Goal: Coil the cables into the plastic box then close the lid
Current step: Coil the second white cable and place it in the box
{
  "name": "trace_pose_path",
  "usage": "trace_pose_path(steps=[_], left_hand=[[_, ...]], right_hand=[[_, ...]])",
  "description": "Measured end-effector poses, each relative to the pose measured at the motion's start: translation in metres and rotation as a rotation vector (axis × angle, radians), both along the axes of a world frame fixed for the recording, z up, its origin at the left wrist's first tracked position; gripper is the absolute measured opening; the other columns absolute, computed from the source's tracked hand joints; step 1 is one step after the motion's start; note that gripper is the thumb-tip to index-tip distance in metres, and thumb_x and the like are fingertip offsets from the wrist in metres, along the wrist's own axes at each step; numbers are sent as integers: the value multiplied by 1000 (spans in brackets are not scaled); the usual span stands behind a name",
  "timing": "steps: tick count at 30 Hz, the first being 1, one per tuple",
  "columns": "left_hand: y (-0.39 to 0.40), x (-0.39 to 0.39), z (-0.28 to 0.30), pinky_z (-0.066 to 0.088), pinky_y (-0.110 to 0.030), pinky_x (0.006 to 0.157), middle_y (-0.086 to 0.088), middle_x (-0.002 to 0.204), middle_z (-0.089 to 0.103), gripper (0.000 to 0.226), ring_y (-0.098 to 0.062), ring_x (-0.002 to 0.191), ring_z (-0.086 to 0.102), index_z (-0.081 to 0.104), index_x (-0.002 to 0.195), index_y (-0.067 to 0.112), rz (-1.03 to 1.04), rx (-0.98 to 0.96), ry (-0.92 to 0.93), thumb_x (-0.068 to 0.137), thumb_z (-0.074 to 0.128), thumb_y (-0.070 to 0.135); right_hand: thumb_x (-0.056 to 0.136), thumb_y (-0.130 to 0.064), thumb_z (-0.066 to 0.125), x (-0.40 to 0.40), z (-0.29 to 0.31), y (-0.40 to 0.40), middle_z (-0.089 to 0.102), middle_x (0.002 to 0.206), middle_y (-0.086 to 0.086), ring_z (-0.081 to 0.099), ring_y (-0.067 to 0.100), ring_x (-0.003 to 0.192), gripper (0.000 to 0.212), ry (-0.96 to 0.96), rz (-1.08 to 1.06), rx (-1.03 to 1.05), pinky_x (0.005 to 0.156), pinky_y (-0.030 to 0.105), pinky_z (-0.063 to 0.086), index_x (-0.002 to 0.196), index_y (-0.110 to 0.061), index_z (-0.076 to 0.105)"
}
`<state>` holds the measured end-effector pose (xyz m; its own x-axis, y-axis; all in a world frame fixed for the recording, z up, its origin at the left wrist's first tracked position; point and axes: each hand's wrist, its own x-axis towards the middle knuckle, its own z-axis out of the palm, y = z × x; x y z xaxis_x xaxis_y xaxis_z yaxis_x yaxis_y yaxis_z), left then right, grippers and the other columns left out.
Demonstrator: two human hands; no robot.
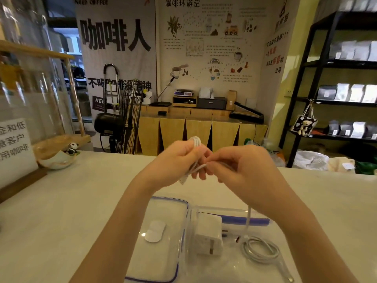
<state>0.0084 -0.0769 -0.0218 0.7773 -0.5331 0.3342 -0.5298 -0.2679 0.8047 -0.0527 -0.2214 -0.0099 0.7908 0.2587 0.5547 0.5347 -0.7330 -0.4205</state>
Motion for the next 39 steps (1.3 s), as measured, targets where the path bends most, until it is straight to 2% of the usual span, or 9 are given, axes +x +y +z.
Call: trace_pose_path(steps=[7, 11, 14, 18, 24, 28, 32, 36, 39], left_hand=[[4, -2, 2, 24, -21, 40, 9, 40, 42, 44, -6, 35, 29, 60, 75, 7, -483, -133, 450, 90, 32, 38], [2, -2, 3, 21, -18, 36, 8, 43, 26, 32, -9, 34, 21, 58, 70, 12, -824, -328, 648, 89, 43, 33], [-2, -2, 6, 24, -20, 42, 4, 50, 30, 33, -11, 40, 27, 53, 76, 5, -1024, -680, 890, 94, 35, 26], [3, 4, 7, 26, -22, 51, -4, 52, 36, 32, -13, 47, 33, 48, 85, 1, -956, -1122, 970, 97, 29, 23], [6, 13, 3, 37, -19, 45, -3, 47, 51, 32, -11, 40, 47, 55, 84, 1, -604, -1404, 787, 94, 34, 22], [4, 20, -3, 36, -13, 40, 7, 43, 47, 39, -3, 37, 42, 56, 83, 6, -120, -1246, 424, 97, 27, 28], [8, 28, -13, 40, -16, 44, 6, 45, 50, 37, -6, 40, 44, 56, 89, 7, 129, -887, 194, 97, 26, 27], [5, 26, -18, 43, -13, 47, 2, 54, 52, 34, -3, 44, 48, 58, 89, 5, 248, -369, -126, 96, 29, 23], [0, 23, -19, 43, -15, 46, 5, 48, 55, 37, -2, 41, 48, 61, 87, 10, 161, -149, -102, 95, 30, 27]], right_hand=[[66, -21, 73, 11, 5, -24, 73, 69, -3, 67, 11, 63, 9, -65, 235, 391, 59, 18, 54, 75, -22, 73], [67, -20, 68, 16, 2, -22, 64, 53, -7, 48, 3, 40, 9, 70, 397, 638, 38, 11, 36, 74, -16, 71], [75, -23, 59, 22, -8, -13, 58, 53, -3, 36, 7, 34, 20, 242, 466, 879, 31, 14, 27, 89, -18, 72], [87, -19, 52, 23, -18, 5, 56, 55, 2, 37, 7, 30, 19, 443, 405, 971, 29, 13, 27, 90, -12, 68], [94, -19, 44, 15, -25, 20, 57, 53, 1, 34, 6, 29, 23, 762, 353, 782, 29, 13, 25, 108, -11, 60], [95, -18, 43, 8, -23, 21, 52, 56, 2, 33, 5, 28, 24, 845, 319, 567, 29, 13, 26, 114, -16, 56], [93, -19, 46, 3, -14, 16, 45, 52, -2, 31, 4, 30, 21, 755, 234, 379, 30, 15, 27, 108, -16, 61], [89, -19, 52, -6, 3, 1, 45, 45, -6, 34, 3, 30, 17, 619, 206, 289, 32, 12, 28, 98, -17, 66], [86, -18, 55, -12, 12, -13, 49, 40, -7, 40, 1, 32, 13, 470, 187, 262, 34, 7, 31, 87, -20, 68]])
